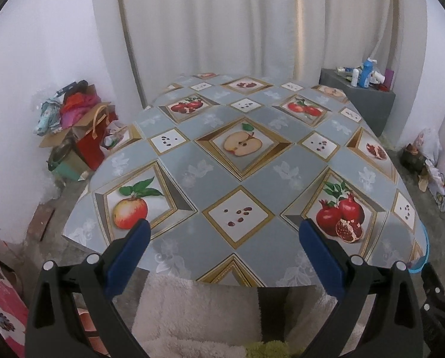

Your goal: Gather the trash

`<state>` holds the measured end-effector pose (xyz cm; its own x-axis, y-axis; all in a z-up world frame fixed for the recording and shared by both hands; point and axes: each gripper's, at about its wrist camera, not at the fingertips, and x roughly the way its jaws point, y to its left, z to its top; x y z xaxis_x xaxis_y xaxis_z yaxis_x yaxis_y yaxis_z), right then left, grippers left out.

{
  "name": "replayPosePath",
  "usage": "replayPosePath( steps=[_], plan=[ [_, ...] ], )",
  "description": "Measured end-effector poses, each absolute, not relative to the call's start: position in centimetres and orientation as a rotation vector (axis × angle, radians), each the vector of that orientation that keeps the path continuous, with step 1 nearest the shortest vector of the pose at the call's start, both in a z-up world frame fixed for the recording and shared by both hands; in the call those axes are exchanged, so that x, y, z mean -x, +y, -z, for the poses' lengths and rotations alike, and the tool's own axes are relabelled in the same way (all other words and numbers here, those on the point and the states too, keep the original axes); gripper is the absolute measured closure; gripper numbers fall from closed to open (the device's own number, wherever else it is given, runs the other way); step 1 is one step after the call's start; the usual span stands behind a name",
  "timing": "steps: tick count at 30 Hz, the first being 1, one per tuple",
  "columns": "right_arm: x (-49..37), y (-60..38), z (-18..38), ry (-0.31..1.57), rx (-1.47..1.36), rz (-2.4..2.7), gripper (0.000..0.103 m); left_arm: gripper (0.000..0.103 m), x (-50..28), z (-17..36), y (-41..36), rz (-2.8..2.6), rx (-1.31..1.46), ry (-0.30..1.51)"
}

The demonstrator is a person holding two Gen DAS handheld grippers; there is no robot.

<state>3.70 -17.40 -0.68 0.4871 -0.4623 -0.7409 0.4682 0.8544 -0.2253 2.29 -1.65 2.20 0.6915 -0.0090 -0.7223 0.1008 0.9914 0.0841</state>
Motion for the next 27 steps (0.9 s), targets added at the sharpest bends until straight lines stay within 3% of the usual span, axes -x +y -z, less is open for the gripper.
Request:
replayPosePath(
  steps=[27],
  plan=[
    [-3.6, -17.7, 0.5, 0.875, -0.002, 0.575, 0.008, 0.005, -2.1, -2.2, -2.9, 0.126, -0.141, 0.817]
  ],
)
